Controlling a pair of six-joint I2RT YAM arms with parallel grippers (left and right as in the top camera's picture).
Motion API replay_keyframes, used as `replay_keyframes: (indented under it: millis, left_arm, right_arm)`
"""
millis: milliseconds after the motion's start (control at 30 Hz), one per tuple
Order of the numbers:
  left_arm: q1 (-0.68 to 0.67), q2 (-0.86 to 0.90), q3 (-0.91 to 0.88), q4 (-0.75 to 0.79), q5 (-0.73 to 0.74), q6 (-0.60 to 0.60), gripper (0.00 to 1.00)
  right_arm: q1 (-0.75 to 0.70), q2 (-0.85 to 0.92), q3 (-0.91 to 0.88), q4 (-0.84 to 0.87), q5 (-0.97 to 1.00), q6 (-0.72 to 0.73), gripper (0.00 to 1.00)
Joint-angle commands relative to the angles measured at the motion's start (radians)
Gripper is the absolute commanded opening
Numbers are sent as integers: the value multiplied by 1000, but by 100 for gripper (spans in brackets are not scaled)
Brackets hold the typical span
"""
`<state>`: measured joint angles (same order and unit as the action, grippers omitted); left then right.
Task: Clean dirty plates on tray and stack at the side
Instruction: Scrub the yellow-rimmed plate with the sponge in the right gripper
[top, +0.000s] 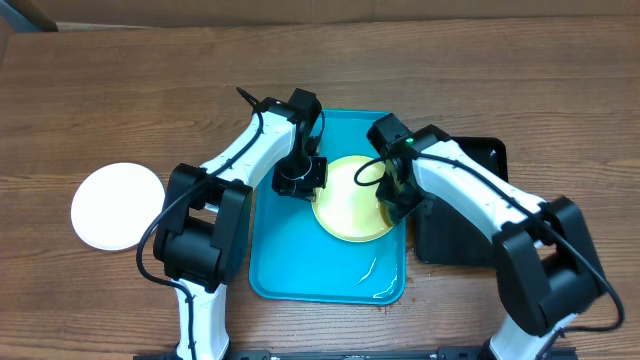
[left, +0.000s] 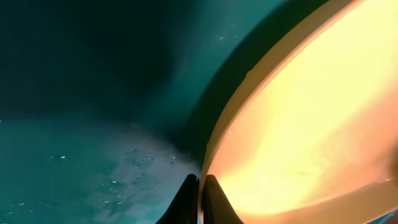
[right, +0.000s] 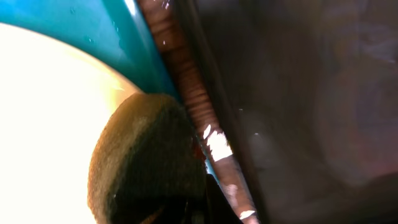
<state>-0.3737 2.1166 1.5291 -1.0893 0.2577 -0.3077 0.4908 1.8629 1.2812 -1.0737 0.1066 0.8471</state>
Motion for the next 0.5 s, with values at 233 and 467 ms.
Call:
replay_keyframes:
  millis: [233, 467]
  left_arm:
    - [14, -26, -9, -11, -108, -10, 5]
    - [14, -26, -9, -14, -108, -10, 4]
  right_arm:
    - [-79, -267, 17, -54, 103, -151, 4]
    - [-198, -277, -43, -32, 101, -217, 4]
